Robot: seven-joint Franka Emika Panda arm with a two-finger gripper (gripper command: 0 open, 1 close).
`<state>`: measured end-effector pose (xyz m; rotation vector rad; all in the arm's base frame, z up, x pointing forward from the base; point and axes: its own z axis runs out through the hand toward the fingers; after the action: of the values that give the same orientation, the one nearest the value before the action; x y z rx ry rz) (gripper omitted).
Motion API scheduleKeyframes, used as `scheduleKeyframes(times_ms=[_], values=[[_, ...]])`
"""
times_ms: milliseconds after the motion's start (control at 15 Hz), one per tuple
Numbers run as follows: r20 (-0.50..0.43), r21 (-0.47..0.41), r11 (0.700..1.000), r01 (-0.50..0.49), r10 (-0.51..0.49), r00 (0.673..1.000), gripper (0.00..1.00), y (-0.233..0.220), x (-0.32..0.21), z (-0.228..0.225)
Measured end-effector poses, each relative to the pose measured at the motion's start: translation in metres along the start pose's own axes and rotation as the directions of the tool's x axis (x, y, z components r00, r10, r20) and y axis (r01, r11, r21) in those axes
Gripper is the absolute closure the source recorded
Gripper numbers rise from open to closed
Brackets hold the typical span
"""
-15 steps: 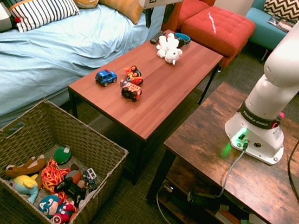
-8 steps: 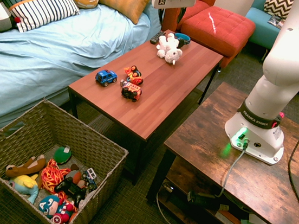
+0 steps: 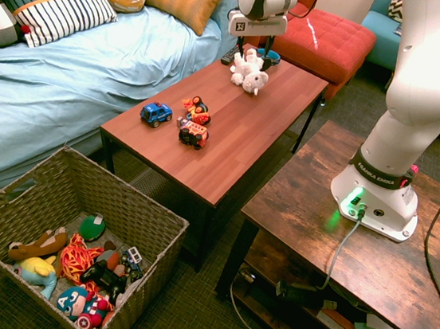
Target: Put the stuffed toy in the basket
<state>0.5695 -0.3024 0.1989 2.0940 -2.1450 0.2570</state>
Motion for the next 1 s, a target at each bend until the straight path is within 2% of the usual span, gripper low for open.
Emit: scheduleKeyframes(times_ms=[267, 600, 667, 1000], values=[[0.007, -0.039, 0.997, -0.061, 0.062, 0.998, 0.0, 0.0, 0.023, 0.048], [0.026, -0.061, 0.995, -0.075, 0.077, 0.997, 0.0, -0.004, 0.018, 0.084], [0.031, -0.063, 0.995, -0.073, 0.075, 0.997, 1.0, -0.005, 0.016, 0.088], [0.057, -0.066, 0.996, -0.064, 0.068, 0.996, 1.0, -0.011, 0.014, 0.093]])
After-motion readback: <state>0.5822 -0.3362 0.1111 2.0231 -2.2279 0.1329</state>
